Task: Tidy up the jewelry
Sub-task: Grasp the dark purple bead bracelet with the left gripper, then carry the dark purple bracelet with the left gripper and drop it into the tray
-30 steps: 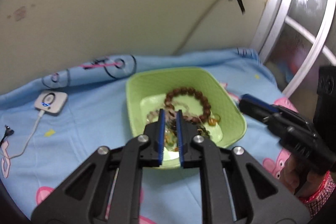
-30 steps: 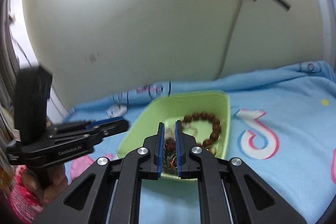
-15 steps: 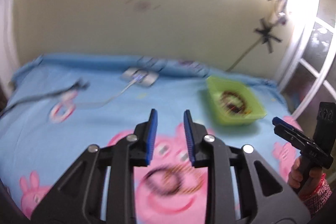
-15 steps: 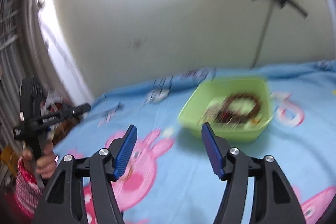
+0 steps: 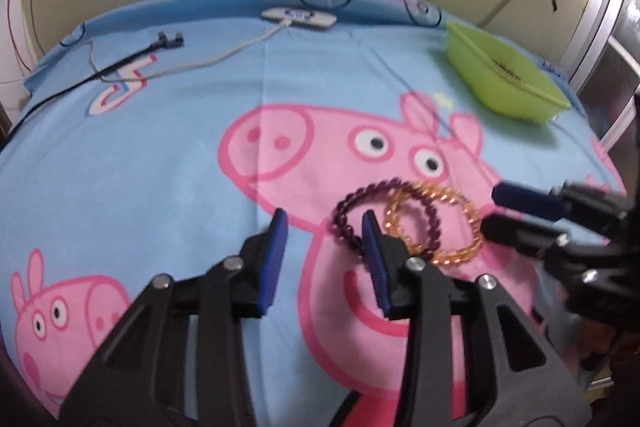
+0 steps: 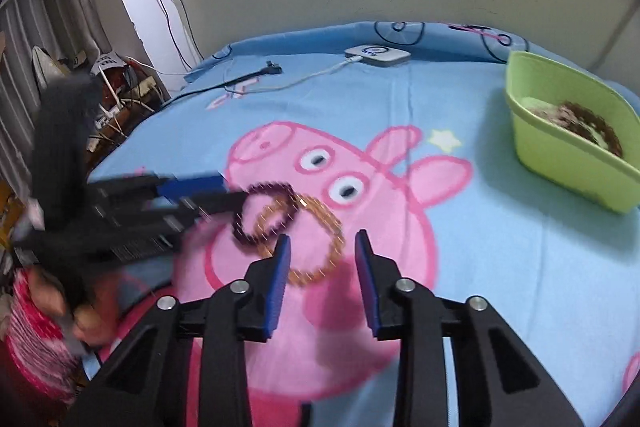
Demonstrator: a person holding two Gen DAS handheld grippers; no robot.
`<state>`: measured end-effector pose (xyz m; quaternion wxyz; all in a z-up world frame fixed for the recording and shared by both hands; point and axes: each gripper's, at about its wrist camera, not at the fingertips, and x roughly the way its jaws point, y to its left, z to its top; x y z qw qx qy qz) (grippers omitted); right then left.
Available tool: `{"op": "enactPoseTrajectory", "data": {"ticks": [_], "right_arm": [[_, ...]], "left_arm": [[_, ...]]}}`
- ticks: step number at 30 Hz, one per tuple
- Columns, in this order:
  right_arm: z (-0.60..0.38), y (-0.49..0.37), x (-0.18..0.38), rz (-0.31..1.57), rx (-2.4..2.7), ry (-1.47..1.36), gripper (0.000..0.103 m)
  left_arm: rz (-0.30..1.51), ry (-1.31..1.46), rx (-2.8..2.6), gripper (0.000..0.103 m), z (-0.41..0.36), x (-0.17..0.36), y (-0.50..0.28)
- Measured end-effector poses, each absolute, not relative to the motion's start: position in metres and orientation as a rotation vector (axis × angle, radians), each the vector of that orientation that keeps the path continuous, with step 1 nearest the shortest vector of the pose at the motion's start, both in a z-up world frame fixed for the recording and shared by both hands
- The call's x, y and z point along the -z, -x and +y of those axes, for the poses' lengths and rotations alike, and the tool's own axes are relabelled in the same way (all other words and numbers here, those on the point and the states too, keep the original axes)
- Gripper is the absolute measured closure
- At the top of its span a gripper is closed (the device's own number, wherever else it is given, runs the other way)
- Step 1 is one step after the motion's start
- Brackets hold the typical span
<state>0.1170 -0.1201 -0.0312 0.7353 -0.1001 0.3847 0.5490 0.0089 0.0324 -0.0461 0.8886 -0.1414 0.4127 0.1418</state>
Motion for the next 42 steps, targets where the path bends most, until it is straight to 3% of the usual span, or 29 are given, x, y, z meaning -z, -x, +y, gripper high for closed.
{"op": "enactPoseTrajectory", "data": {"ticks": [1,4,5,7,10,19,26,35,36,38,42], "right_arm": [[-0.116,-0.118,0.03,0.851,-1.223,0.216,0.095],[-0.098,-0.116,0.032,0.882,-1.253,0.222,0.096],[-0.091,-0.117,0.036,0.907,-1.253,0.22,0.097],[-0.079,-0.124,0.047,0.975,-1.239,0.206,0.103],[-0.079,-0.131,0.051,1.032,-1.257,0.12,0.103],[-0.138,-0.084,0.029,0.857,-1.315,0.184,0.103],[-0.163,-0.087,0.053,0.994,-1.361,0.058,0.103],[-0.11,-0.03,0.047,0.864,-1.468,0.345,0.103],[-0.105,-0.028,0.047,0.86,-1.469,0.353,0.099],[-0.1,-0.024,0.045,0.841,-1.47,0.367,0.074],[-0.088,-0.02,0.046,0.836,-1.463,0.421,0.072]], "left_arm": [[0.856,0.293,-0.295,0.067,0.033,0.047,-0.008],[0.85,0.315,-0.277,0.093,0.035,0.048,-0.005],[0.847,0.328,-0.268,0.094,0.037,0.048,-0.004],[0.844,0.329,-0.271,0.096,0.037,0.048,-0.003],[0.841,0.32,-0.282,0.096,0.035,0.046,0.004],[0.763,0.401,-0.197,0.096,0.003,0.03,0.07],[0.83,0.464,-0.241,0.096,-0.019,0.049,0.108],[0.819,0.496,-0.33,0.096,-0.016,0.05,0.139],[0.819,0.495,-0.335,0.096,-0.016,0.05,0.14],[0.819,0.504,-0.336,0.096,-0.014,0.05,0.143],[0.805,0.566,-0.324,0.096,-0.003,0.053,0.15]]}}
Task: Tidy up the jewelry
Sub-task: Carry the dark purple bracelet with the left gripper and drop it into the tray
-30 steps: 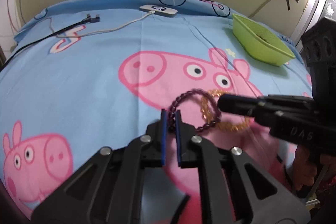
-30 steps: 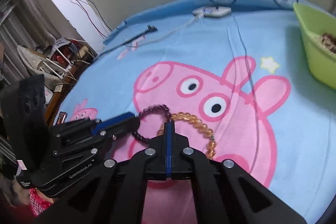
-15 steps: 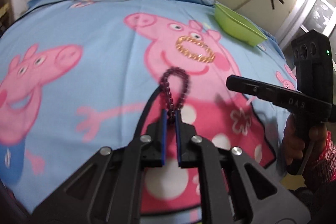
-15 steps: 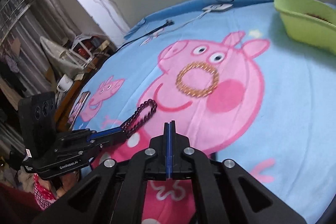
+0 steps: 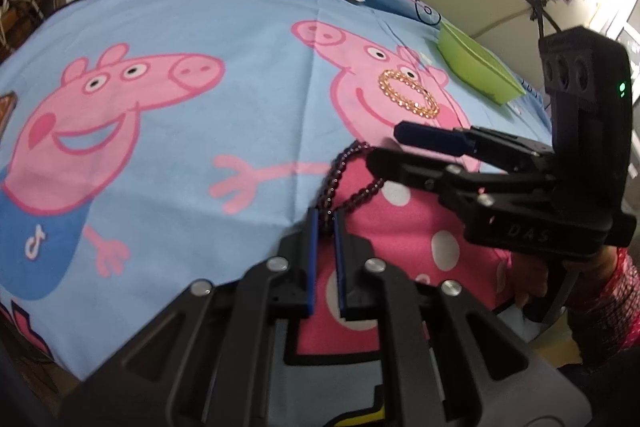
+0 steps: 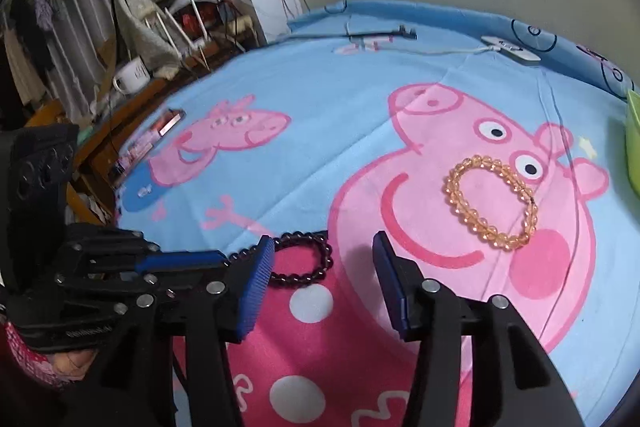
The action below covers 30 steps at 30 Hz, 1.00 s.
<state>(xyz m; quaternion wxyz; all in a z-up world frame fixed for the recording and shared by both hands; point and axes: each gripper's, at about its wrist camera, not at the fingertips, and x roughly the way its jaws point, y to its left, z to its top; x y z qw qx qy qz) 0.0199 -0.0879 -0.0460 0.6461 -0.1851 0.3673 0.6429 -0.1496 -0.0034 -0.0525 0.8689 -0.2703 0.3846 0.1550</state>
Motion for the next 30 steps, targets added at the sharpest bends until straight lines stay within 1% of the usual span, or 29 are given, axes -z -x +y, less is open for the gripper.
{"op": "enactPoseTrajectory", "data": {"ticks": [1,2,3,4,6,8,12,22,26,30], "right_arm": [[-0.085,-0.02,0.048,0.842,-1.457,0.443,0.074],[-0.085,-0.019,0.048,0.831,-1.455,0.459,0.087],[-0.084,-0.016,0.049,0.813,-1.447,0.487,0.096],[-0.083,-0.014,0.05,0.789,-1.44,0.523,0.103],[-0.086,-0.014,0.051,0.802,-1.475,0.52,0.103],[-0.094,-0.012,0.05,0.772,-1.467,0.536,0.103],[-0.137,-0.037,0.047,0.768,-1.401,0.46,0.103],[-0.281,-0.128,0.041,0.792,-1.111,0.155,0.103],[-0.306,-0.169,0.029,0.775,-1.055,0.069,0.103],[-0.3,-0.213,-0.001,0.716,-1.045,0.007,0.103]], "left_arm": [[0.801,0.574,-0.326,0.096,-0.002,0.053,0.151],[0.798,0.58,-0.326,0.096,-0.002,0.053,0.151],[0.795,0.586,-0.325,0.096,-0.001,0.053,0.152],[0.793,0.588,-0.323,0.096,-0.001,0.053,0.152],[0.785,0.592,-0.316,0.096,-0.002,0.054,0.15],[0.792,0.583,-0.301,0.096,-0.006,0.053,0.144],[0.818,0.578,-0.215,0.096,-0.022,0.053,0.117],[0.886,0.322,0.096,0.096,-0.13,0.029,-0.018],[0.889,0.257,0.142,0.096,-0.145,0.01,-0.073],[0.836,0.255,0.118,0.096,-0.131,-0.026,-0.13]]}}
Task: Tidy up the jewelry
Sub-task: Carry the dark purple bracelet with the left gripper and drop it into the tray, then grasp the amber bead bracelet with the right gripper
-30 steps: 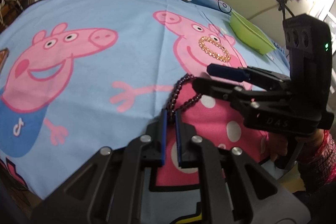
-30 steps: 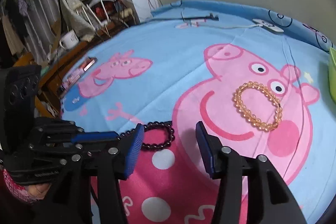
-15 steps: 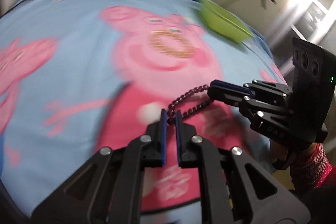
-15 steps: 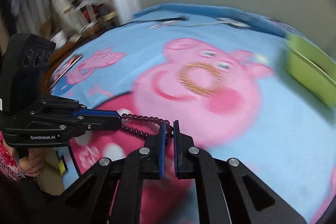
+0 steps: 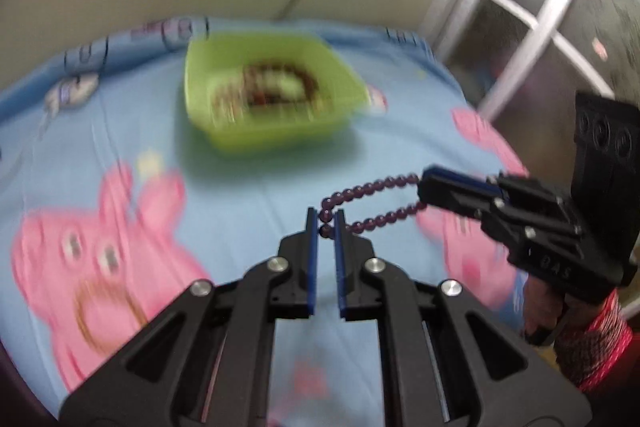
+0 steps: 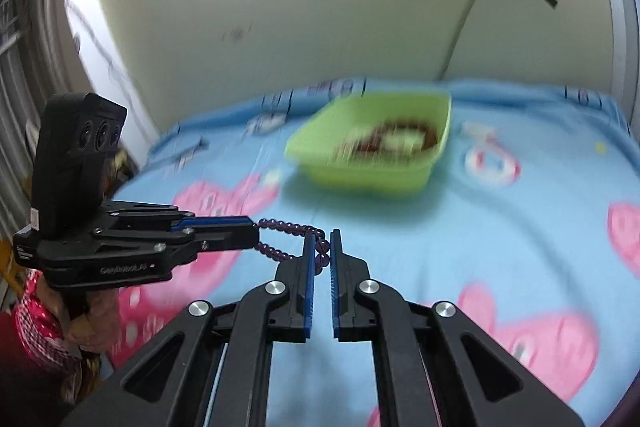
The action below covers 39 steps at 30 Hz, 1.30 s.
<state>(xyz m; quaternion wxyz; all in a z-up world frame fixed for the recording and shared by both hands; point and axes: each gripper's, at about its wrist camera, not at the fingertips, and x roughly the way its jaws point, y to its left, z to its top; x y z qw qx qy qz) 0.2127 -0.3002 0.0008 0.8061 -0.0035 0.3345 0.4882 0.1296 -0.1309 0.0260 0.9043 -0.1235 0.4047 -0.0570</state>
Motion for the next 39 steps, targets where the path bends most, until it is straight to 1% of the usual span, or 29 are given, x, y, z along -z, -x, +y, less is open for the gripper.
{"op": "enactPoseTrajectory", "data": {"ticks": [1,5,8,10,12,13,14,16,18,21,23,24,25,26,30,32,36,39], "right_arm": [[-0.293,-0.228,-0.009,0.708,-1.044,-0.008,0.103],[-0.247,-0.288,-0.027,0.717,-1.04,-0.017,0.103],[-0.213,-0.327,-0.025,0.76,-1.023,-0.004,0.103],[-0.192,-0.351,-0.017,0.787,-1.006,-0.002,0.103],[-0.173,-0.37,-0.008,0.799,-0.993,-0.001,0.103],[-0.168,-0.375,-0.006,0.804,-0.978,0.005,0.103],[-0.165,-0.378,-0.006,0.807,-0.963,0.009,0.103],[-0.17,-0.378,-0.013,0.791,-0.966,-0.028,0.103],[-0.181,-0.37,-0.026,0.738,-0.988,-0.057,0.103],[-0.206,-0.338,-0.043,0.68,-1.03,-0.093,0.103],[-0.216,-0.317,-0.046,0.678,-1.072,-0.109,0.101],[-0.221,-0.299,-0.045,0.676,-1.111,-0.104,0.1],[-0.22,-0.288,-0.043,0.681,-1.14,-0.092,0.1],[-0.216,-0.275,-0.039,0.696,-1.177,-0.069,0.1],[-0.187,-0.218,-0.003,0.824,-1.286,0.058,0.1],[-0.17,-0.194,0.011,0.859,-1.312,0.129,0.1],[-0.126,-0.154,0.032,0.907,-1.341,0.25,0.1],[-0.102,-0.14,0.04,0.887,-1.334,0.316,0.1]], "left_arm": [[0.814,0.258,0.097,0.096,-0.121,-0.039,-0.149],[0.792,0.244,0.02,0.096,-0.089,-0.059,-0.206],[0.797,0.204,-0.051,0.096,-0.071,-0.054,-0.245],[0.816,0.172,-0.095,0.095,-0.062,-0.042,-0.271],[0.862,0.145,-0.153,0.079,-0.054,-0.026,-0.296],[0.879,0.14,-0.173,0.074,-0.051,-0.023,-0.302],[0.884,0.14,-0.191,0.074,-0.046,-0.022,-0.305],[0.846,0.161,-0.181,0.074,-0.036,-0.034,-0.295],[0.789,0.178,-0.179,0.074,-0.028,-0.053,-0.275],[0.7,0.209,-0.182,0.074,-0.01,-0.087,-0.216],[0.682,0.207,-0.209,0.073,-0.002,-0.094,-0.177],[0.683,0.208,-0.218,0.071,0.002,-0.094,-0.153],[0.689,0.21,-0.226,0.066,0.005,-0.09,-0.136],[0.703,0.215,-0.238,0.064,0.008,-0.083,-0.116],[0.789,0.239,-0.272,0.064,0.015,-0.039,-0.057],[0.847,0.258,-0.279,0.064,0.014,-0.011,-0.036],[0.932,0.289,-0.282,0.064,0.012,0.03,-0.025],[0.92,0.313,-0.265,0.064,0.012,0.042,-0.019]]}}
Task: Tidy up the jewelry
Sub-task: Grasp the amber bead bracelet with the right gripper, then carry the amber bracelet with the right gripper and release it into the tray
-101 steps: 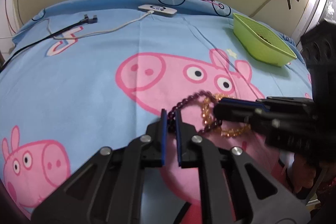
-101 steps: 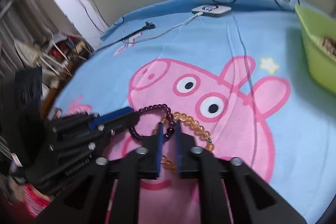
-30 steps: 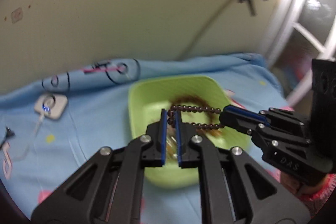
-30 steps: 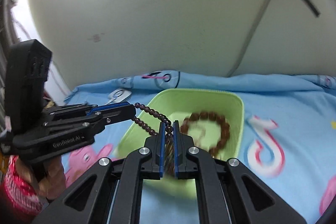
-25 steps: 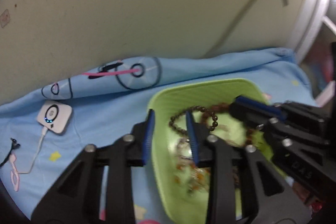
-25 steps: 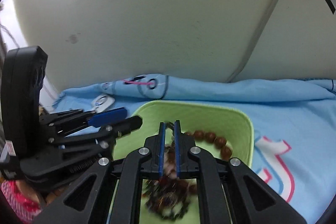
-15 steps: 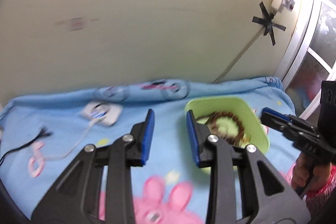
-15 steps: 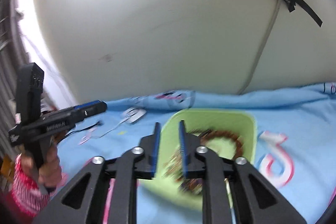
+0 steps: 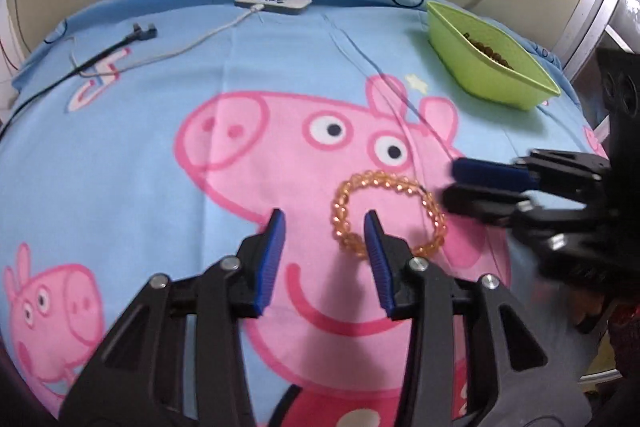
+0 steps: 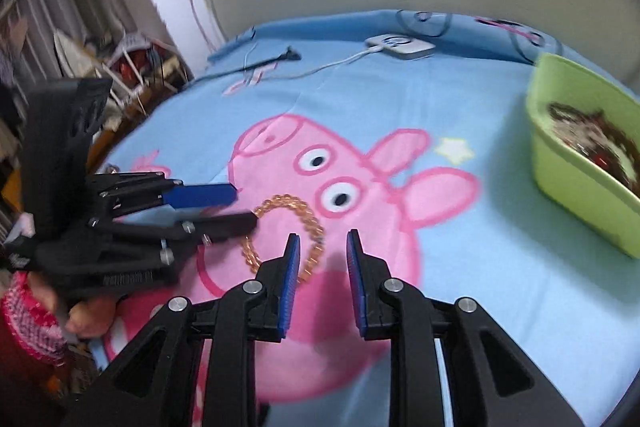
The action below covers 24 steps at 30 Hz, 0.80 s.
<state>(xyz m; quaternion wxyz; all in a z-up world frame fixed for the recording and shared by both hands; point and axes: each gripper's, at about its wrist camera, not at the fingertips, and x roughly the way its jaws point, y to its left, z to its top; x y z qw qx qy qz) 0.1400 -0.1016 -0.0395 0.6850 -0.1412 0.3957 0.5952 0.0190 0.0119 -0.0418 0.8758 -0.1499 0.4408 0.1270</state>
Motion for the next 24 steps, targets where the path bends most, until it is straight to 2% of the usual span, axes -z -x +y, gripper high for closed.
{"op": "enactPoseTrajectory", "data": {"ticks": [1,3,4,5,12,24], "right_arm": [[-0.094,-0.135,0.041,0.884,-1.328,0.336,0.1],[-0.078,-0.13,0.047,0.88,-1.314,0.385,0.101],[-0.077,-0.128,0.048,0.854,-1.297,0.412,0.103],[-0.076,-0.127,0.048,0.837,-1.277,0.435,0.103],[-0.122,-0.126,0.053,0.848,-1.248,0.397,0.103],[-0.314,-0.107,0.061,0.845,-1.01,0.176,0.103]], "left_arm": [[0.916,0.307,-0.267,0.064,0.011,0.043,-0.019],[0.904,0.299,-0.267,0.079,0.01,0.044,-0.017],[0.899,0.314,-0.246,0.092,0.007,0.043,-0.019],[0.899,0.331,-0.23,0.093,0.006,0.043,-0.018],[0.899,0.316,-0.155,0.096,-0.035,0.043,0.0],[0.915,0.194,0.173,0.096,-0.176,0.043,-0.008]]}}
